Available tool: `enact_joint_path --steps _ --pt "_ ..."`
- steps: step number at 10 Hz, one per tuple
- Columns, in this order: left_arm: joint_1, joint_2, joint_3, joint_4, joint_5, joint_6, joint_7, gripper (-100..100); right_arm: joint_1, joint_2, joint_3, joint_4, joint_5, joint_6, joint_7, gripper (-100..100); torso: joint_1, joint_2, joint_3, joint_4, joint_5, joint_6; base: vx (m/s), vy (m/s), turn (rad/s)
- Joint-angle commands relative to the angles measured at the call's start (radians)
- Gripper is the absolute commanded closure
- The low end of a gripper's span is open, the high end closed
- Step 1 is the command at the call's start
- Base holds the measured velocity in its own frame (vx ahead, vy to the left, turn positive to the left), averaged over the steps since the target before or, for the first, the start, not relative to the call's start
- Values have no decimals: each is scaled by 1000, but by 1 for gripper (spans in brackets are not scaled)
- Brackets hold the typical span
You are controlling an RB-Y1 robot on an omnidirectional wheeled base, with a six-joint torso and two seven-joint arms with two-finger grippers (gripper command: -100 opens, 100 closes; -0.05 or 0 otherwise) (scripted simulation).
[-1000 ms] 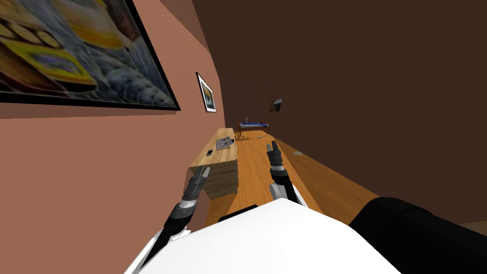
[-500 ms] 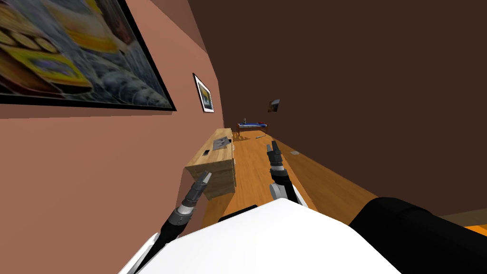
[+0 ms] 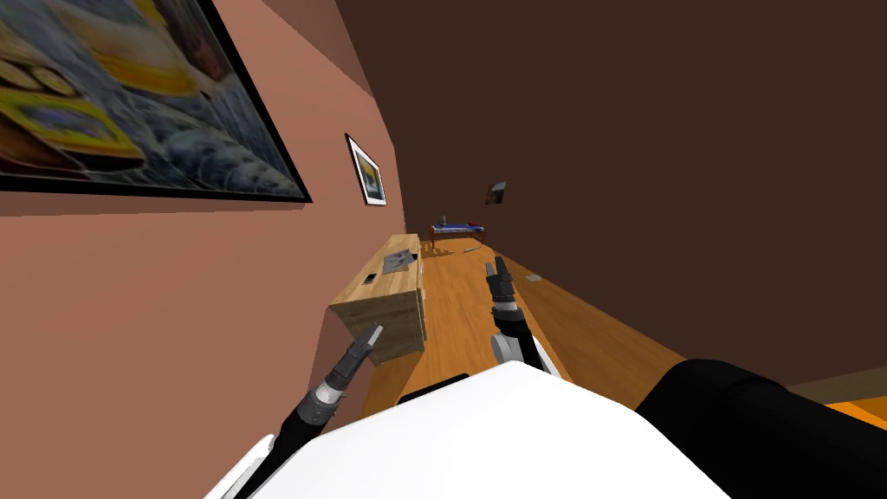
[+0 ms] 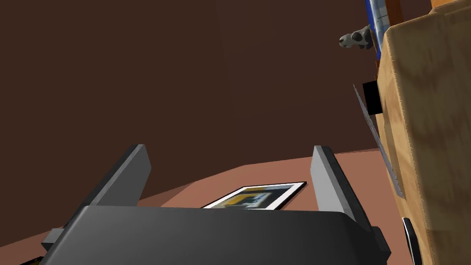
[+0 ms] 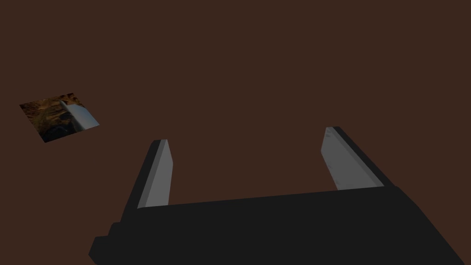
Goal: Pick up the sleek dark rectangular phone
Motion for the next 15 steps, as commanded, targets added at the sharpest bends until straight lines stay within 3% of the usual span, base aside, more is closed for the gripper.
enact_joint_path --steps 1,4,7,8,9,11,12,13,14,15 --pt "-2 37 -6 50 -15 -11 12 -100 0 0 0 0 0 0 0 0 0 0 0 0 0 0 -14 -96 -15" --pt "-32 122 -34 174 -81 -68 54 -100 0 0 0 0 0 0 0 0 1 -1 -1 0 0 0 7 -99 -32" --pt "-47 206 -47 250 -117 -95 76 -100 0 0 0 0 0 0 0 0 0 -2 -1 0 0 0 16 -90 -22" --pt "-47 206 -47 271 -117 -95 76 -100 0 0 0 0 0 0 0 0 2 -2 -1 0 0 0 15 -28 8" --pt "-62 251 -60 306 -155 -120 98 -100 0 0 0 0 0 0 0 0 4 -2 -1 0 1 0 36 -60 -37" --pt "-62 262 -60 346 -155 -120 98 -100 0 0 0 0 0 0 0 0 2 -3 -2 -1 0 0 29 -62 -8" --pt "-76 303 -71 397 -195 -143 121 -100 0 0 0 0 0 0 0 0 4 -2 -1 -1 1 0 42 -66 -43" --pt "-76 318 -71 421 -195 -143 121 -100 0 0 0 0 0 0 0 0 3 -3 -2 -1 0 0 51 -67 -16" --pt "-90 358 -82 451 -235 -164 143 -100 0 0 0 0 0 0 0 0 3 -4 -2 -1 0 0 77 -110 -32" --pt "-90 372 -82 475 -235 -164 143 -100 0 0 0 0 0 0 0 0 0 -5 -3 -1 0 0 65 -102 -9"
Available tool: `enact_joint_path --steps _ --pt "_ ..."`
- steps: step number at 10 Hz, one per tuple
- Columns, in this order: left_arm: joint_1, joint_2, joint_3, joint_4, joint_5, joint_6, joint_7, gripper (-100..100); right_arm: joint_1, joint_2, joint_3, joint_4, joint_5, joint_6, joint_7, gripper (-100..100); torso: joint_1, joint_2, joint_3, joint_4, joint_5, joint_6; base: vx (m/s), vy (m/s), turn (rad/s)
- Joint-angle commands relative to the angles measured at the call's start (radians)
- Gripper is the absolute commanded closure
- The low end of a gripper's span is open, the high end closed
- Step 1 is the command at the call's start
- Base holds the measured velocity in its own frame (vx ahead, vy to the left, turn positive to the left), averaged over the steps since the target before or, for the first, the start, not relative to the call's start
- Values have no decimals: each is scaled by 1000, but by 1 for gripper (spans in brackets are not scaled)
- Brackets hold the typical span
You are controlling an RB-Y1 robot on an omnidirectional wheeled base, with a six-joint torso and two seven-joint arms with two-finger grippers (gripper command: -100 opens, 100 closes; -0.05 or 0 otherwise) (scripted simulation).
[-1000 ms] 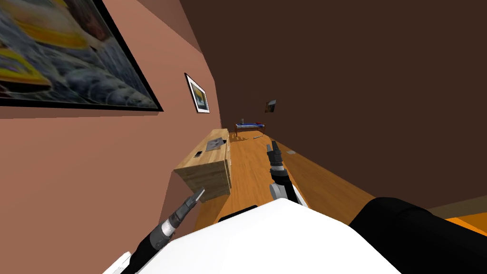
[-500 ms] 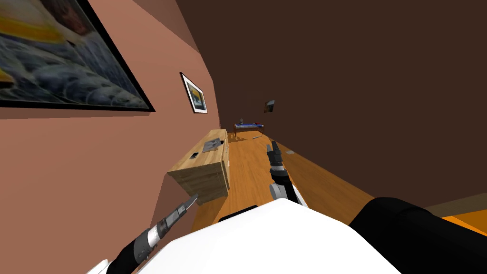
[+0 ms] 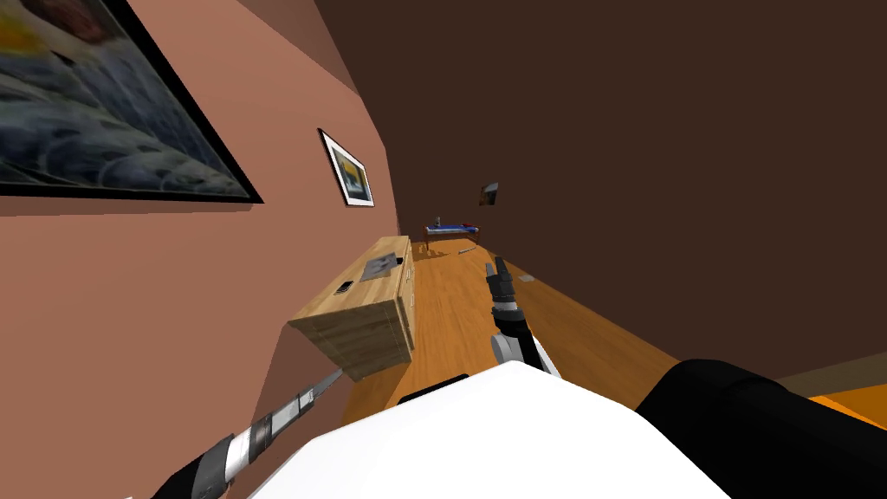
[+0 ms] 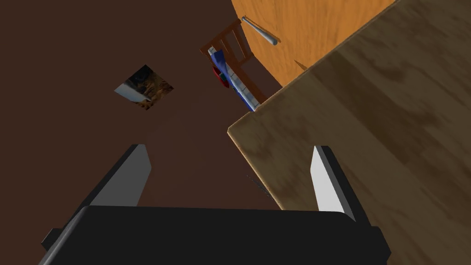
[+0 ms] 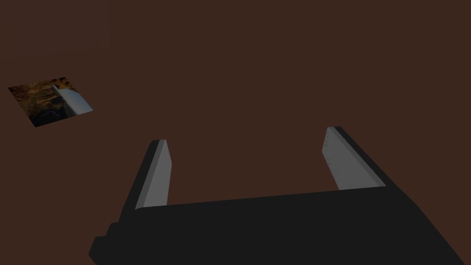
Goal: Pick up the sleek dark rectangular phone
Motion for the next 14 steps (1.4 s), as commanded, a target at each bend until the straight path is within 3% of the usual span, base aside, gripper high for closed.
enact_joint_path --steps 1,2,3,4,5,6,7,8,9,10,11,13,14 --pt "-2 7 -4 40 -8 -4 0 -100 0 0 0 0 0 0 0 0 0 0 0 0 0 0 24 -41 3" --pt "-16 54 -14 83 -49 -23 22 -100 0 0 0 0 0 0 0 0 3 2 1 0 1 0 65 -75 -49" --pt "-16 60 -14 112 -49 -23 22 -100 0 0 0 0 0 0 0 0 2 0 0 0 1 0 65 -74 -10" --pt "-29 96 -23 142 -92 -41 44 -100 0 0 0 0 0 0 0 0 2 0 0 0 1 0 107 -83 -39" --pt "-29 110 -23 172 -92 -41 44 -100 0 0 0 0 0 0 0 0 1 -2 -1 0 0 0 85 -76 -12" --pt "-42 149 -32 209 -134 -56 66 -100 0 0 0 0 0 0 0 0 2 -1 -1 0 0 0 104 -98 -37" --pt "-42 157 -32 247 -134 -56 66 -100 0 0 0 0 0 0 0 0 0 -3 -1 0 0 0 122 -80 -19" --pt "-42 157 -32 249 -134 -56 66 -100 0 0 0 0 0 0 0 0 1 -3 -2 -1 0 0 56 -30 9" --pt "-54 201 -40 280 -177 -70 87 -100 0 0 0 0 0 0 0 0 4 0 0 0 1 0 84 -59 -49" --pt "-54 201 -40 313 -177 -70 87 -100 0 0 0 0 0 0 0 0 3 -1 -1 0 1 0 110 -51 -24" --pt "-65 242 -48 349 -219 -81 107 -100 0 0 0 0 0 0 0 0 3 -2 -1 0 1 0 140 -73 -38" --pt "-65 242 -48 373 -219 -81 107 -100 0 0 0 0 0 0 0 0 2 -4 -2 -1 0 0 98 -52 -9" --pt "-76 280 -55 413 -261 -91 126 -100 0 0 0 0 0 0 0 0 4 -1 -1 0 1 0 115 -53 -42"
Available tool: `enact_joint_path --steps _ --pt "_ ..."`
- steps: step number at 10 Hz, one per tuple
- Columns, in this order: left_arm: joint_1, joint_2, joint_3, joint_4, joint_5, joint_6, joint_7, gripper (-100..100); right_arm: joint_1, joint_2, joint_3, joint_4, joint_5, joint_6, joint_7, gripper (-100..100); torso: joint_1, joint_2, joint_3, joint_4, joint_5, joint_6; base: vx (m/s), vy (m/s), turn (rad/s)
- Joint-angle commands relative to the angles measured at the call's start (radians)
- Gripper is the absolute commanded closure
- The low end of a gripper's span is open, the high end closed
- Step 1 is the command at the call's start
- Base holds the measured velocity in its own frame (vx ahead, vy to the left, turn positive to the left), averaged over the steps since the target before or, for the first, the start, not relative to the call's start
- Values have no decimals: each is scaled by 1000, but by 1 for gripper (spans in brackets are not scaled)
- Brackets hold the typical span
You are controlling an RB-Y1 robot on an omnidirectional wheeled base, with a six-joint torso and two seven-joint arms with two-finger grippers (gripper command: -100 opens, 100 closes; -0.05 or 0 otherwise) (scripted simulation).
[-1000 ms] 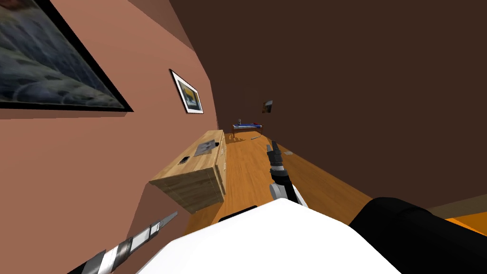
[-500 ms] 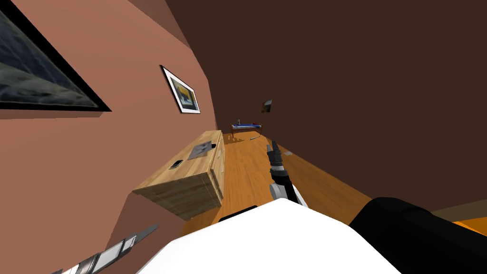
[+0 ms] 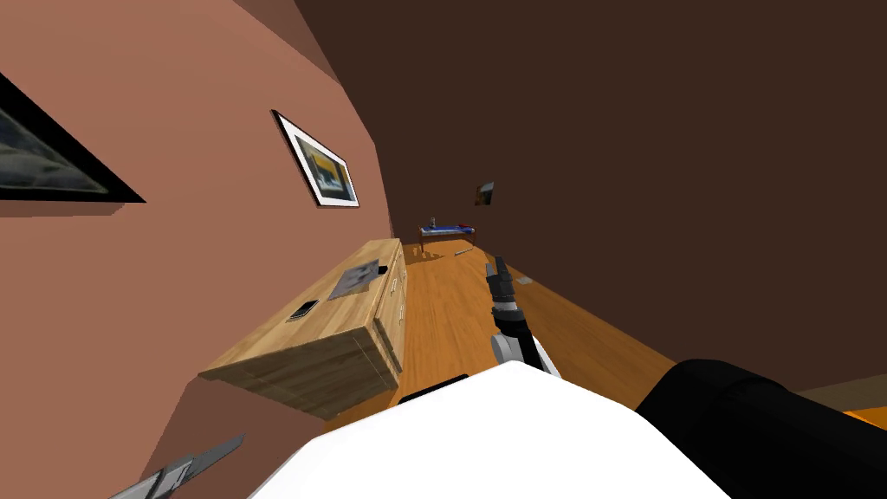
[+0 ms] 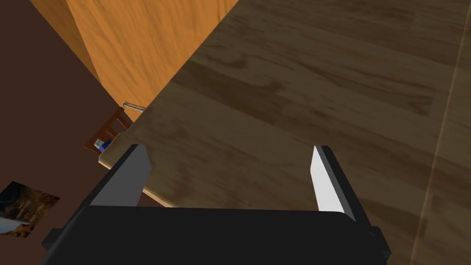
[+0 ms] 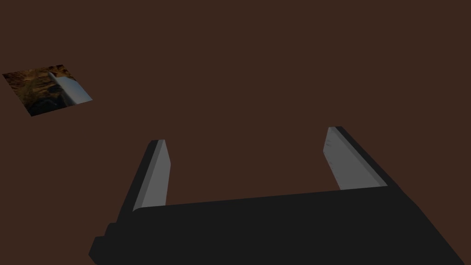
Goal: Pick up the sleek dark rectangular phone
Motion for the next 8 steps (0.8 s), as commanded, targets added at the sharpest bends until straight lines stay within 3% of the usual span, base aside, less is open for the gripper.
enact_joint_path --steps 1,2,3,4,6,7,8 --pt "-3 17 -3 36 -19 -4 9 -100 0 0 0 0 0 0 0 0 0 0 0 0 0 0 126 -50 -28" --pt "-12 50 -9 69 -60 -12 27 -100 0 0 0 0 0 0 0 0 0 -1 -1 0 0 0 179 -35 -54" --pt "-12 50 -9 60 -60 -12 27 -100 0 0 0 0 0 0 0 0 1 -4 -2 -1 0 0 166 -25 -21" --pt "-12 50 -9 88 -60 -12 27 -100 0 0 0 0 0 0 0 0 1 -4 -2 -1 0 0 67 -17 0" --pt "-30 106 -20 162 -134 -23 61 -100 0 0 0 0 0 0 0 0 2 -1 0 0 0 0 187 -37 -62" --pt "-30 106 -20 146 -139 -23 61 -100 0 0 0 0 0 0 0 0 0 -7 -4 -1 0 0 227 -34 -28" --pt "-30 106 -20 167 -139 -23 61 -100 0 0 0 0 0 0 0 0 1 -7 -5 -2 0 0 105 -22 3"
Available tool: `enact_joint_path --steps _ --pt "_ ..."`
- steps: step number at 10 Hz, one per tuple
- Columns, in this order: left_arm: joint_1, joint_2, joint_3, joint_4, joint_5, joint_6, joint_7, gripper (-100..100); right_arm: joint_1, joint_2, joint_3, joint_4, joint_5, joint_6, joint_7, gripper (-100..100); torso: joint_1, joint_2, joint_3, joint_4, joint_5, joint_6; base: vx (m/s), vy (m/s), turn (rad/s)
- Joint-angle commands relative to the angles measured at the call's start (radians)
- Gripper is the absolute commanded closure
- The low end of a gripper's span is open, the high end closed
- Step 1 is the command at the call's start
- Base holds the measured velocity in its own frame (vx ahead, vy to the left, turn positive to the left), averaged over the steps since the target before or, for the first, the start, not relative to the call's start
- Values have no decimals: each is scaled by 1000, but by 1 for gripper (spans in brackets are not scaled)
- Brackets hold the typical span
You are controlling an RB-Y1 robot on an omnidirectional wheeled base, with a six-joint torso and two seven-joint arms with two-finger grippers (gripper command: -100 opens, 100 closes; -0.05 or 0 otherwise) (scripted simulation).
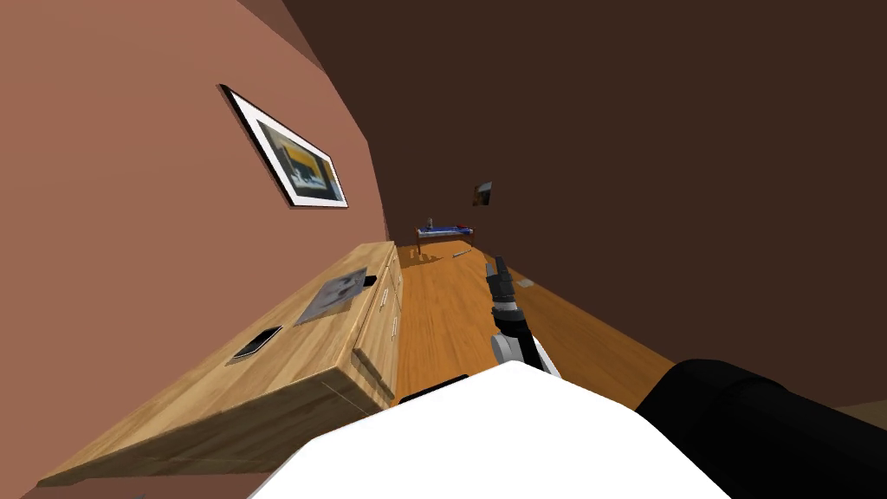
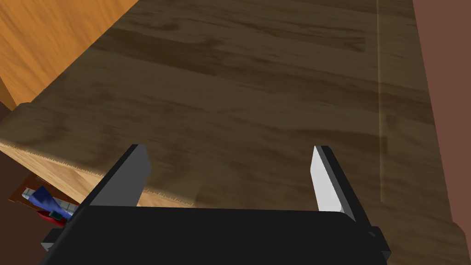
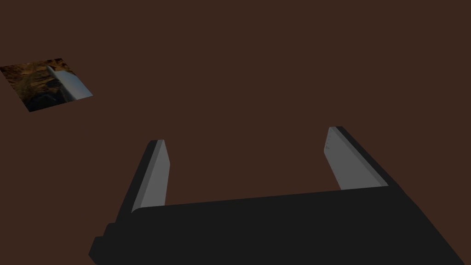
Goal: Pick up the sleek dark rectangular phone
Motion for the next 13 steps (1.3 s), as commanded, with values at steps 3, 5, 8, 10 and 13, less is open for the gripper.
enact_joint_path --steps 3,5,8,10,13 --pt "-29 31 -11 109 -76 -12 25 -100 0 0 0 0 0 0 0 0 1 4 3 1 0 0 112 -7 -49" --pt "-29 31 -11 112 -79 -12 25 -100 0 0 0 0 0 0 0 0 2 -6 -3 -1 1 0 196 -5 -9" --pt "-40 50 -14 156 -140 -11 49 -100 0 0 0 0 0 0 0 0 2 -5 -2 -1 0 0 203 4 -69" --pt "-53 52 -14 197 -166 -10 58 -100 0 0 0 0 0 0 0 0 2 0 0 0 1 0 130 20 -29" --pt "-69 47 -11 227 -205 -5 73 -100 0 0 0 0 0 0 0 0 3 -6 -4 -1 1 0 253 25 -72"
